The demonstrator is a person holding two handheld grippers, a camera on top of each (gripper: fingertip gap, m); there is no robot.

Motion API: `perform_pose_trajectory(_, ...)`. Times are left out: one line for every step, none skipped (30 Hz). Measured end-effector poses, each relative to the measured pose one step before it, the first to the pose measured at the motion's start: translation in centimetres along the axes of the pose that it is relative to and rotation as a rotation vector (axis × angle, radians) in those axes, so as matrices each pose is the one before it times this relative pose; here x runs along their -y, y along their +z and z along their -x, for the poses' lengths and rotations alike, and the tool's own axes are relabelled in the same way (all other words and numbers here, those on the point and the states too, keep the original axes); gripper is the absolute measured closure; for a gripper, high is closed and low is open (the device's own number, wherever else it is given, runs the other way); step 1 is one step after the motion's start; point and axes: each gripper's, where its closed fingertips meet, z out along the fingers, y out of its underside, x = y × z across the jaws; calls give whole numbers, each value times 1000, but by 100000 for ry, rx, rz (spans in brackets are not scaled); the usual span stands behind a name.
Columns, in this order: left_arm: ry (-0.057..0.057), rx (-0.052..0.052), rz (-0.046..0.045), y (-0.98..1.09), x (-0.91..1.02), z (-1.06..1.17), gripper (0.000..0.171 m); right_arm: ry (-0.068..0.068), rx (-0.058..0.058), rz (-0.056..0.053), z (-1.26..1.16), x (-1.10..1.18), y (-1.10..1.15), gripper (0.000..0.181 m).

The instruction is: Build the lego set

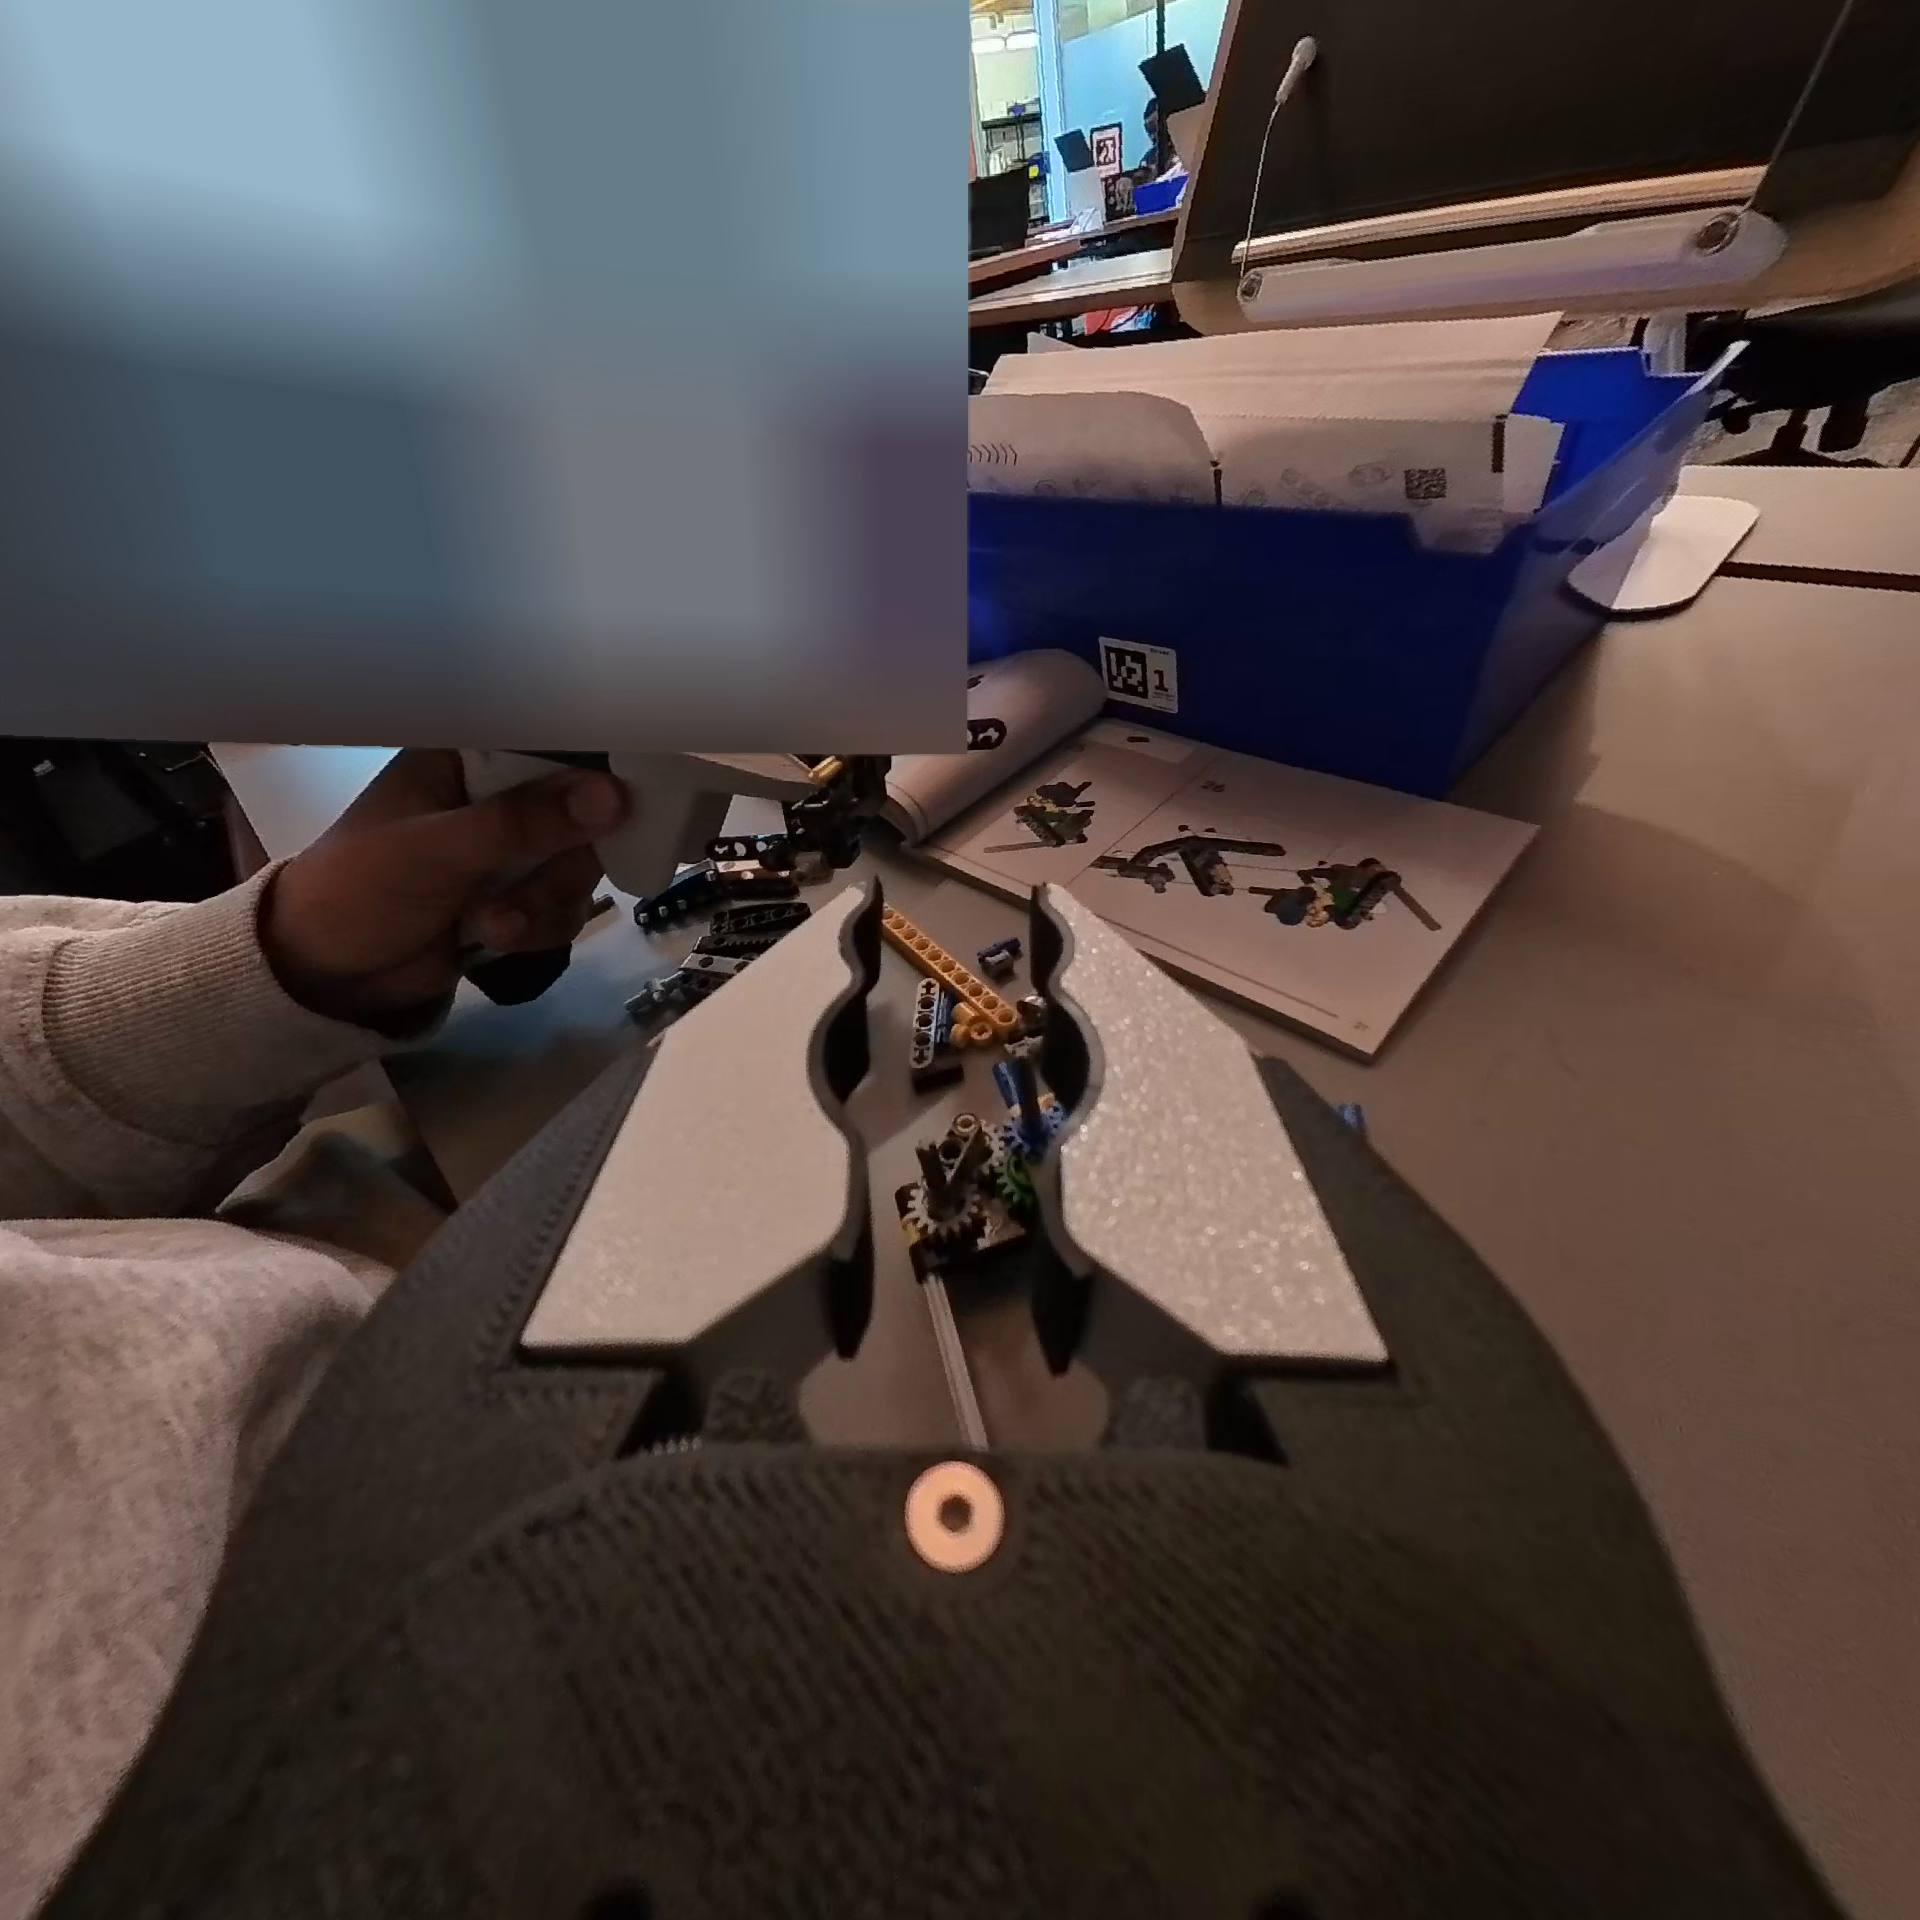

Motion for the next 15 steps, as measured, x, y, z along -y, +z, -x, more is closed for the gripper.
perform_pose_trajectory(-12,-50,-47,-5,2,-12,166,-1,25,19,3,-3,-1,154)
perform_pose_trajectory(35,-8,-61,-4,4,-3,166,8,22,45,5,-15,8,154)
perform_pose_trajectory(65,30,-24,-4,7,-7,166,4,19,28,-8,-11,3,154)
perform_pose_trajectory(84,38,-7,11,-2,-5,166,-12,33,20,7,-2,8,154)
perform_pose_trajectory(45,15,-26,-4,7,-11,166,-20,24,17,2,-2,-1,154)
perform_pose_trajectory(35,-45,-17,7,1,-12,167,-45,-8,-2,8,-1,6,154)
perform_pose_trajectory(73,-30,-9,1,3,-24,167,-74,-45,-8,-12,1,1,154)
perform_pose_trajectory(119,-5,12,7,4,-12,166,-47,-27,4,-7,-1,0,154)
perform_pose_trajectory(88,10,40,0,-13,-14,166,19,9,10,-8,-9,4,154)
perform_pose_trajectory(12,-22,17,-1,-2,-2,166,53,25,9,-4,-9,4,154)
perform_pose_trajectory(-32,-42,-24,5,-6,-5,167,29,35,22,-2,-1,2,154)
perform_pose_trajectory(-22,-27,-27,-3,5,3,167,0,13,22,4,-12,9,154)
perform_pose_trajectory(12,-22,14,-1,-2,-2,167,-31,-18,-25,3,10,-12,154)
perform_pose_trajectory(18,-21,8,-1,-1,-2,167,-42,-28,-65,-7,9,5,154)
perform_pose_trajectory(3,-67,13,4,-3,-17,167,-22,-18,-72,3,17,-9,154)
